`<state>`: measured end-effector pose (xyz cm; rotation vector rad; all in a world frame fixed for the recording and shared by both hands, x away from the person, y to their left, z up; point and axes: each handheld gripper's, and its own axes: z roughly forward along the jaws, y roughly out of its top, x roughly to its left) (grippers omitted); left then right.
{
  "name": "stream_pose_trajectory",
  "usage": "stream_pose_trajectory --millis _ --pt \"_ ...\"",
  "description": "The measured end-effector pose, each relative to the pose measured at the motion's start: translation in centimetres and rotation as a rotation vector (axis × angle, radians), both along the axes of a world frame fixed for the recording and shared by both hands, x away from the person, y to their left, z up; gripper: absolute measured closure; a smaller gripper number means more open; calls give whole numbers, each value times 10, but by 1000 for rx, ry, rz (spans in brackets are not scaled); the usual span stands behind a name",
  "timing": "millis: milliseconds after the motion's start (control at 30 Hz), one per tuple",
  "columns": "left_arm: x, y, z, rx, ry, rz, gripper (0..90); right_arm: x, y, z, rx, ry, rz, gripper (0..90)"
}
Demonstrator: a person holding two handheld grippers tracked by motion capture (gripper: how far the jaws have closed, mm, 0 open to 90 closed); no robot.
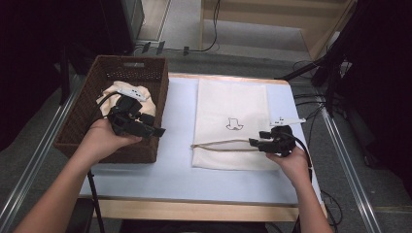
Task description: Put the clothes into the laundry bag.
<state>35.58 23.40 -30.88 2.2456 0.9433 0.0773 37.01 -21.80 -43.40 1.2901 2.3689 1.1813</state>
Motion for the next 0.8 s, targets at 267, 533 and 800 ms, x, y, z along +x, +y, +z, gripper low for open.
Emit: stream_pose_trajectory --millis 267,533,800 --pt "10 15 2 0 -15 42 308 2 3 0 2 5 0 424" --pt "21 28 2 39 -31 68 307 3 4 -1 -5 -1 8 424" --pt "39 48 -4 99 -32 122 294 4 4 -1 -3 3 10 424"
